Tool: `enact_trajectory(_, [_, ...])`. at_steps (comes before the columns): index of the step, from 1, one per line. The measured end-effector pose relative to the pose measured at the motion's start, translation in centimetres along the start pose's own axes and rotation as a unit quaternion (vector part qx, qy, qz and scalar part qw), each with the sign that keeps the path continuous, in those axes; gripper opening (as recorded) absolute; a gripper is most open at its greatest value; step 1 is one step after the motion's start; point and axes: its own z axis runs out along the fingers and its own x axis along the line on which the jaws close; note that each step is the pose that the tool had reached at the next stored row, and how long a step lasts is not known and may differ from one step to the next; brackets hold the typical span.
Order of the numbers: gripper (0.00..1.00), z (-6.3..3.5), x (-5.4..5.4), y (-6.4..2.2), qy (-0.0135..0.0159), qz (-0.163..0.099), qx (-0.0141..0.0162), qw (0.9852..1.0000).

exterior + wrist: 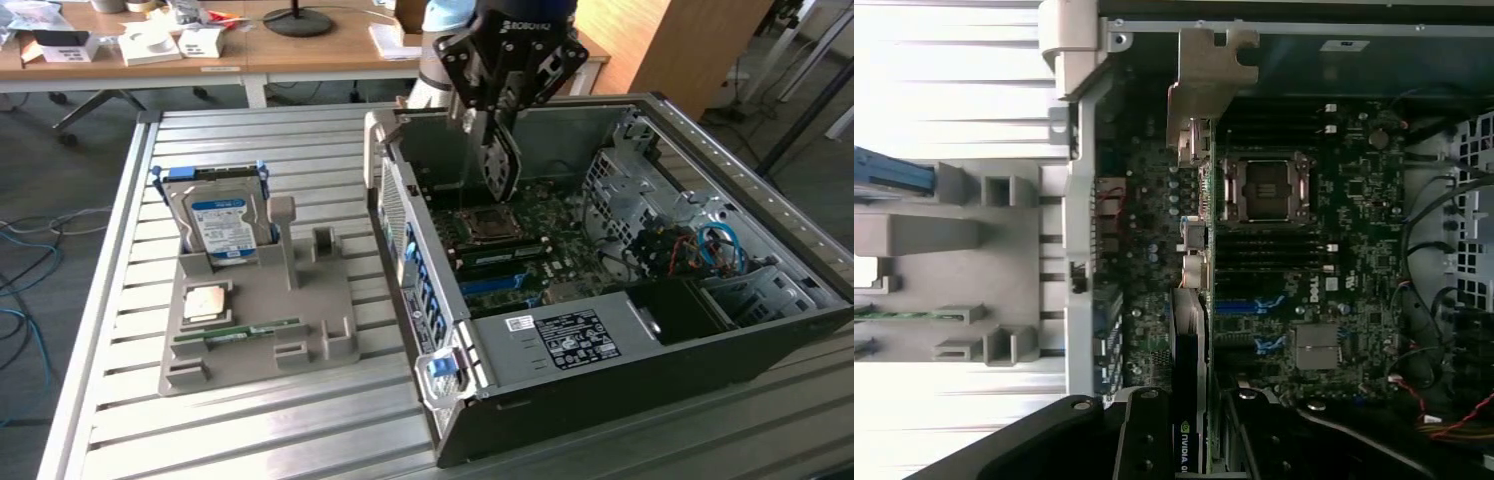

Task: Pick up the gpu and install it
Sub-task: 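Pick up the gpu and move the gpu toward the slot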

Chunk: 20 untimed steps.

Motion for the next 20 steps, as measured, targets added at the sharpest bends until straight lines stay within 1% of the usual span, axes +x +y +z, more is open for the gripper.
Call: enact_trajectory(20, [0.26, 0.13, -5.3, 0.18, 0.0002, 0.000, 0.0000, 1.0000])
